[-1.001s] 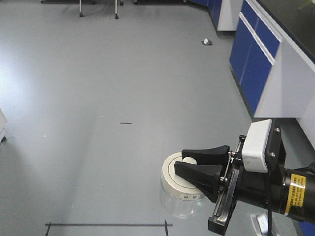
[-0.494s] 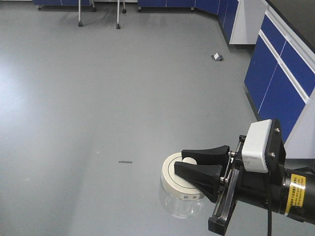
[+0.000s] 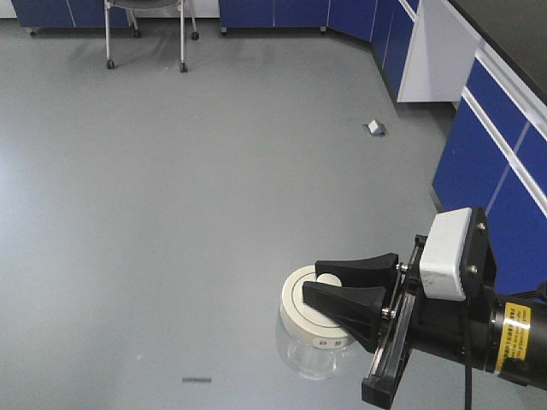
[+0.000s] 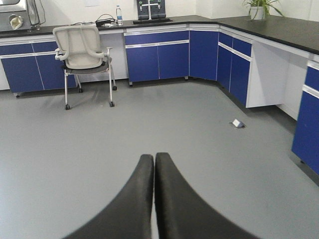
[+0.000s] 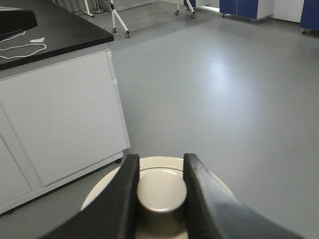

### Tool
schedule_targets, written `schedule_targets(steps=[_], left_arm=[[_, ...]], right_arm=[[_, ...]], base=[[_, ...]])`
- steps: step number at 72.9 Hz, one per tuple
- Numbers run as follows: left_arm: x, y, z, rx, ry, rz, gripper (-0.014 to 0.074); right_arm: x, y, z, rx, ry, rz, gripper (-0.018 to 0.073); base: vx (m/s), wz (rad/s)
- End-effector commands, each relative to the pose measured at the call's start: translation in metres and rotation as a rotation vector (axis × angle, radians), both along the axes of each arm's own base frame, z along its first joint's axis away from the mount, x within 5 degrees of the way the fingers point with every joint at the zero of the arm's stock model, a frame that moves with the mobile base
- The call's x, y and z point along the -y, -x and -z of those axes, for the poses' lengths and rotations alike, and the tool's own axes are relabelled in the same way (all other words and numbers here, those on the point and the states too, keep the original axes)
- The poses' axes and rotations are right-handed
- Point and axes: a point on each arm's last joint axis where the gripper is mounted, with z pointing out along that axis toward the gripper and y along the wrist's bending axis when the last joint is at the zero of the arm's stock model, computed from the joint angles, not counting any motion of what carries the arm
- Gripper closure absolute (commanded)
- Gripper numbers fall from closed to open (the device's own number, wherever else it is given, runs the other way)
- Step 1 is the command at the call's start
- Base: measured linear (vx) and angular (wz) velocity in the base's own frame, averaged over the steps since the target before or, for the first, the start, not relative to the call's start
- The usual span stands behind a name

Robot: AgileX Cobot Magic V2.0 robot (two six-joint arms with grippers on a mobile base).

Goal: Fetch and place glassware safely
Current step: 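Hold the jar in the right gripper while the base turns away, then carry the jar in the right gripper to the black lab bench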

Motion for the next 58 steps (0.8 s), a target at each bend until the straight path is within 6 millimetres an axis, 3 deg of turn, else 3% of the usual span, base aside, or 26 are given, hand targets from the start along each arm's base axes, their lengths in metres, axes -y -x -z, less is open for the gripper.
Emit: schedule_targets(steps=[1,58], left_arm=[[0.0003,-0.0008,-0.0145,0.087,0.021,0.002,0.0603],[0.0003,-0.0008,-0.0145,0.087,0.021,0.002,0.0603]], right_arm=[[-0.0021,-0.0001,-0.0180,0.046,-0.093,-0.020,0.0560],[-0.0021,-0.0002,-0.0180,0.046,-0.094,-0.020,0.0560]], base=[[0.70,0.04],[0.72,0.06]])
